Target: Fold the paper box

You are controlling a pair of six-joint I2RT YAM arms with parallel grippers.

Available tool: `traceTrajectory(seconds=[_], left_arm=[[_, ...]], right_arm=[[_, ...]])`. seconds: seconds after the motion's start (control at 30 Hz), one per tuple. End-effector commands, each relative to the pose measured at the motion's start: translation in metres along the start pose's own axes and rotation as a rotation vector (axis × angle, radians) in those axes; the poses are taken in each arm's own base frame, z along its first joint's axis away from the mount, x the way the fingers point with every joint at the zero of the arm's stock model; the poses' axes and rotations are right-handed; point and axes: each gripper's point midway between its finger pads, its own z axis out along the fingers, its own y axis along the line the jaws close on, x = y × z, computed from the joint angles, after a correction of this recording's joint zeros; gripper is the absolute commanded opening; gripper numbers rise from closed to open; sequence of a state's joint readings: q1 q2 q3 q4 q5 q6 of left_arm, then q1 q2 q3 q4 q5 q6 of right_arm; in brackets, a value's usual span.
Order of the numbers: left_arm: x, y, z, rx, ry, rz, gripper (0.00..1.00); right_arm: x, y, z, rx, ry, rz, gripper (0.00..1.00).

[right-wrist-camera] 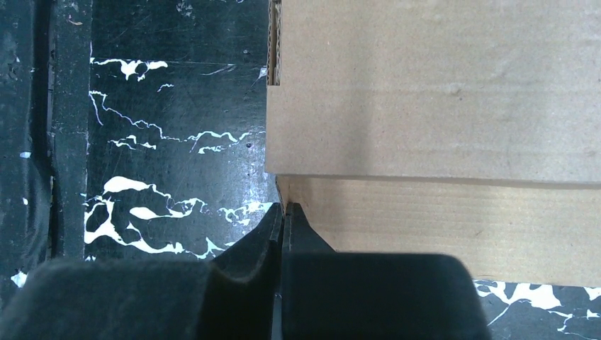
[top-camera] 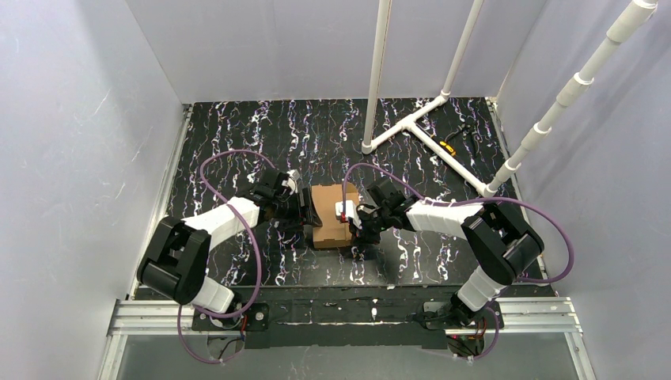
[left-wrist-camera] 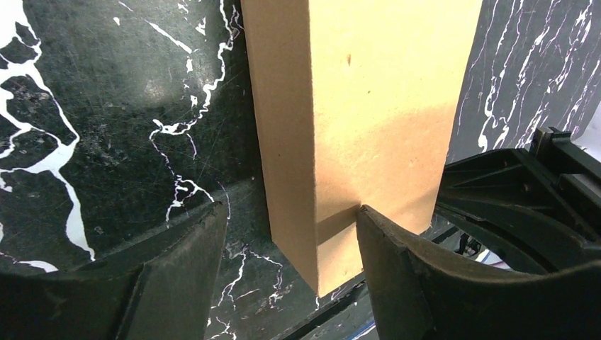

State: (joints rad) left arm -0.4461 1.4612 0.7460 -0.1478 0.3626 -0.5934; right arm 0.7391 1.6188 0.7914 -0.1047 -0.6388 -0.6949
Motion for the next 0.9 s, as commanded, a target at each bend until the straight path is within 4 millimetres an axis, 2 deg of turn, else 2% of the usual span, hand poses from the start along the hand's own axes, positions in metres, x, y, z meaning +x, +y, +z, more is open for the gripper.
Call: traceTrajectory(seconds=[0.0,0.2,0.37,0.6,0.7,0.8,0.87], left_arm=[[0.0054,-0.001,0.0021,-0.038,0.028,-0.013,0.65],[0.0048,-0.0023,0.0031,-0.043,0.01,-0.063,0.64],[0.0058,-0.0061,0.0037,-0.023,-0.003,-0.108,0.57],[0.009,-0.0095,0.0086,-0.02,-0.014,-0.133,0.56],[0.0095,-0.0084,0.0089,-0.02,-0.027,-0.148,0.56],[0.0097,-0.0058,0.0071,-0.028,-0.042,-0.151,0.56],[0.0092,-0.005,0.005,-0.033,-0.052,-0.156,0.56]], right_arm=[[-0.0185,-0.0031,-0.0013,-0.013,-0.06,-0.009,0.01],[-0.0212,0.0026,-0.0018,-0.04,-0.075,-0.011,0.01],[-0.0222,0.005,-0.001,-0.054,-0.079,-0.004,0.01],[-0.0193,0.0066,0.0011,-0.07,-0.066,0.008,0.02],[-0.0167,0.0049,-0.0006,-0.068,-0.044,0.0,0.11],[-0.0148,0.0057,-0.002,-0.068,-0.034,-0.001,0.16],[-0.0149,0.0053,-0.0043,-0.066,-0.031,-0.007,0.23]])
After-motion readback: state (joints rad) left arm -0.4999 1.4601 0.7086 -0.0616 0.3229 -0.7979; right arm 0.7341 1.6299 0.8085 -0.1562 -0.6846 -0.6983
